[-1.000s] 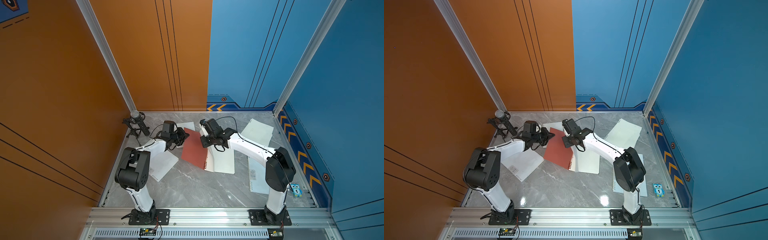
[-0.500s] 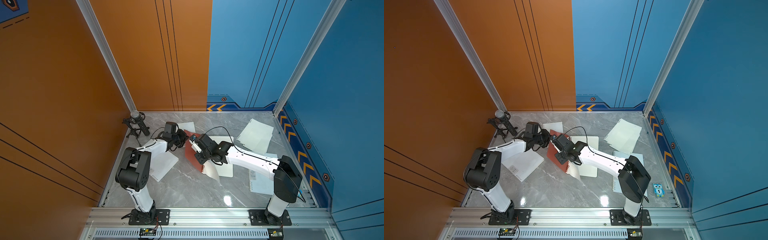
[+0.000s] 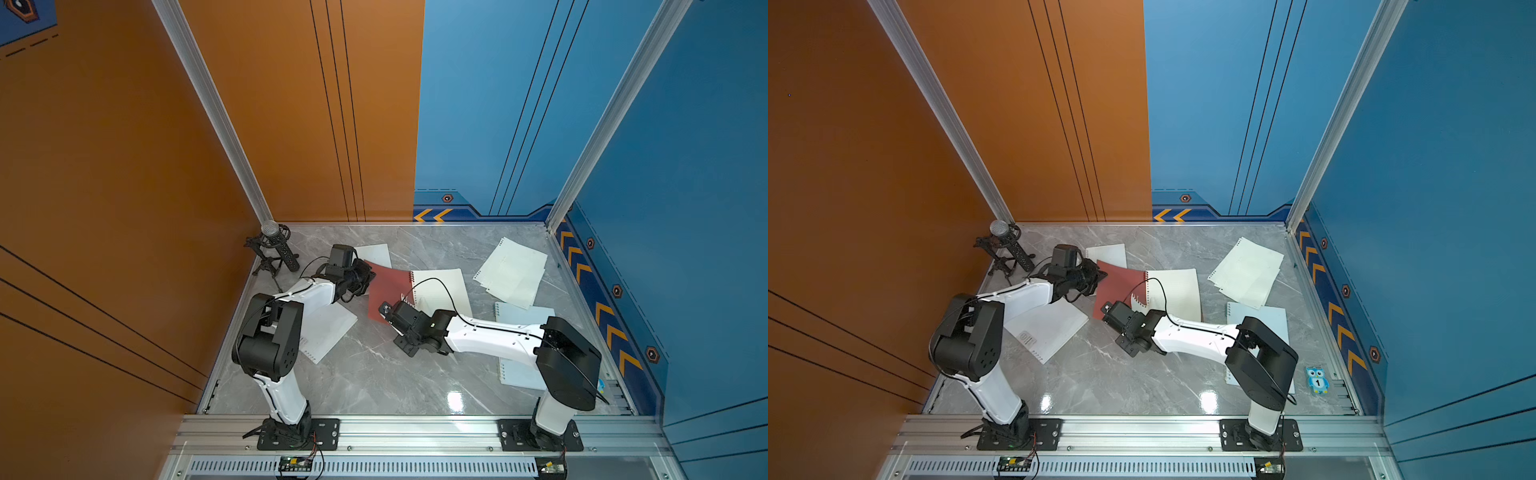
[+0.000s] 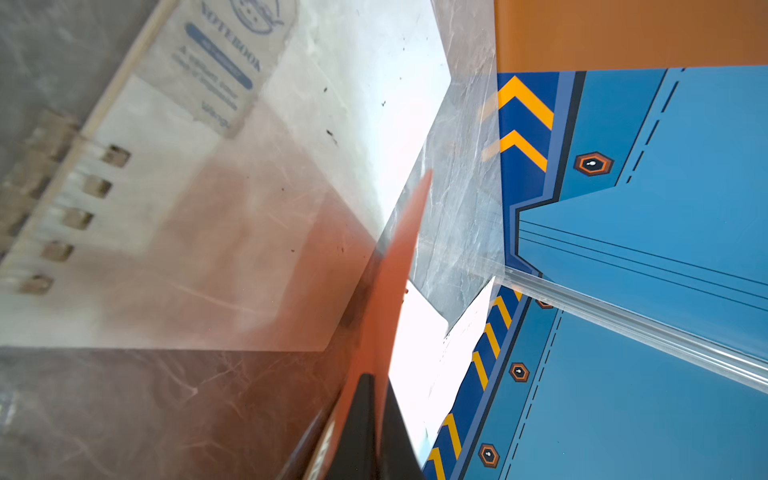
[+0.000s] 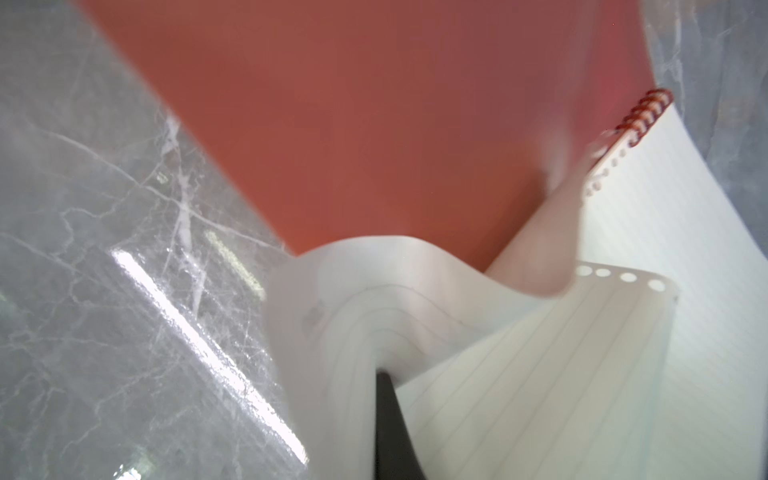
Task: Tear off pages from different notebooks
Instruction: Tear off the paper from the notebook.
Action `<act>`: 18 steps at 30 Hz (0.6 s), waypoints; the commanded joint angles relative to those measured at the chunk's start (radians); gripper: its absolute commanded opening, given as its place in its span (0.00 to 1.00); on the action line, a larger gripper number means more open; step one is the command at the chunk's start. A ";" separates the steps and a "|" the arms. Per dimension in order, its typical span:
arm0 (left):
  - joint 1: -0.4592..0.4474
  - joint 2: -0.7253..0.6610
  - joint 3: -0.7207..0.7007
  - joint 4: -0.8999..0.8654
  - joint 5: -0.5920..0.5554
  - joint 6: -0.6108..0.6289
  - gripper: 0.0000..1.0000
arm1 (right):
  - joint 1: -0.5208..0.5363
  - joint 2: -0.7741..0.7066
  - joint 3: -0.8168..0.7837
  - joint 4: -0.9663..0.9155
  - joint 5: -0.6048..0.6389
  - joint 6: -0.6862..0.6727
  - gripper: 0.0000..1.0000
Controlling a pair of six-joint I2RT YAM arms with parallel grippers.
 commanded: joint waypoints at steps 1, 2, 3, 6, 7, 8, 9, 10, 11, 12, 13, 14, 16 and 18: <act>0.006 0.013 0.010 0.021 -0.051 -0.026 0.00 | 0.008 -0.047 -0.025 0.026 -0.039 -0.025 0.04; 0.006 0.014 0.010 0.021 -0.052 -0.025 0.00 | 0.010 -0.058 -0.032 0.026 -0.069 -0.029 0.03; 0.007 0.015 0.010 0.020 -0.053 -0.025 0.00 | 0.014 -0.074 -0.039 0.028 -0.098 -0.033 0.03; 0.012 0.022 0.017 0.021 -0.047 -0.021 0.00 | 0.022 -0.158 -0.065 0.021 -0.212 -0.040 0.03; 0.012 0.021 0.020 0.021 -0.047 -0.017 0.00 | 0.021 -0.196 -0.077 0.021 -0.258 -0.038 0.03; 0.013 0.020 0.026 0.021 -0.049 -0.014 0.00 | 0.019 -0.245 -0.090 0.021 -0.326 -0.037 0.03; 0.013 0.022 0.030 0.020 -0.048 -0.009 0.00 | 0.017 -0.288 -0.102 0.021 -0.371 -0.036 0.03; 0.015 0.024 0.037 0.019 -0.049 -0.007 0.00 | 0.013 -0.342 -0.118 0.021 -0.420 -0.035 0.03; 0.015 0.027 0.045 0.018 -0.051 -0.007 0.00 | 0.001 -0.390 -0.130 0.018 -0.477 -0.029 0.03; 0.015 0.029 0.051 0.019 -0.053 -0.006 0.00 | -0.012 -0.430 -0.139 0.014 -0.512 -0.018 0.02; 0.014 0.035 0.058 0.020 -0.054 -0.006 0.00 | -0.031 -0.479 -0.153 0.014 -0.560 -0.007 0.01; 0.015 0.040 0.064 0.019 -0.058 -0.007 0.00 | -0.056 -0.525 -0.166 0.013 -0.626 0.005 0.00; 0.015 0.049 0.072 0.019 -0.065 -0.005 0.00 | -0.102 -0.609 -0.197 0.014 -0.703 0.030 0.00; 0.018 0.058 0.077 0.017 -0.070 -0.004 0.00 | -0.153 -0.682 -0.232 0.016 -0.785 0.054 0.00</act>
